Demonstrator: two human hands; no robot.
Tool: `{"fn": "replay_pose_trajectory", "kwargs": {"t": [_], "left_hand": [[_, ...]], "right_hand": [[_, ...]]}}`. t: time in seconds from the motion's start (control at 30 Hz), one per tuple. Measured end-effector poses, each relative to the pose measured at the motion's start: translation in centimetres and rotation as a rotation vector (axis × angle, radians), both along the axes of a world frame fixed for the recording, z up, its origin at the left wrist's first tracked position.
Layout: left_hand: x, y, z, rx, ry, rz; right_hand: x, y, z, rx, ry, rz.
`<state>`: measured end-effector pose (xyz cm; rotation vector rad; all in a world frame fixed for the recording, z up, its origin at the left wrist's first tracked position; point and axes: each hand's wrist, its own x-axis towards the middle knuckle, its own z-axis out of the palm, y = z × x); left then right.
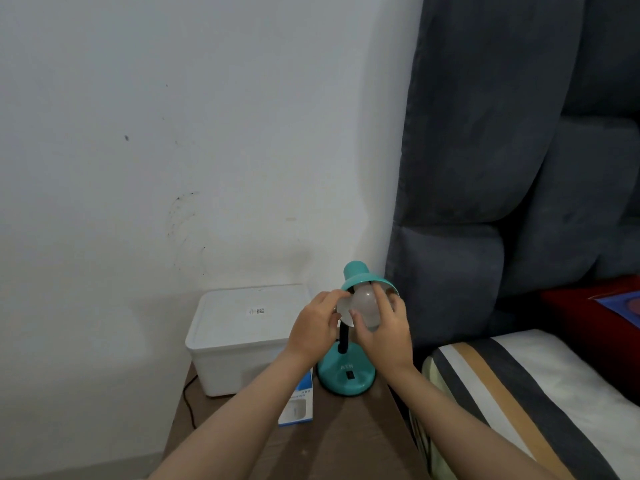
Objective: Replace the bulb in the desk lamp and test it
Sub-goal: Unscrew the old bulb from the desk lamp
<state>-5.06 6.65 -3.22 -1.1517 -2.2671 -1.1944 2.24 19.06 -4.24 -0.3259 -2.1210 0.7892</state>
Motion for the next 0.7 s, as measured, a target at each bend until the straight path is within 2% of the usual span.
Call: {"fn": "replay_pose_trajectory", "kwargs": {"t": [0.07,0.13,0.33,0.57,0.7], "left_hand": [[0.0,0.0,-0.1,0.002,0.004,0.001],[0.0,0.1,-0.1,0.002,-0.001,0.004],[-0.2,-0.1,0.0,-0.008,-0.002,0.002],[-0.2,0.1,-0.1,-0.008,0.012,0.007],[-0.2,0.0,-0.1,-0.001,0.000,0.011]], "right_hand": [[-0.3,-0.3,0.1,-0.086,0.009,-0.007],[-0.5,-0.4,0.2,-0.076,0.013,0.014],[-0.2,0.5,-0.1,0.197,-0.041,0.070],[0.1,0.3,-0.4,-0.066,0.029,0.063],[-0.4,0.3,-0.3,-0.031,0.012,0.080]]}}
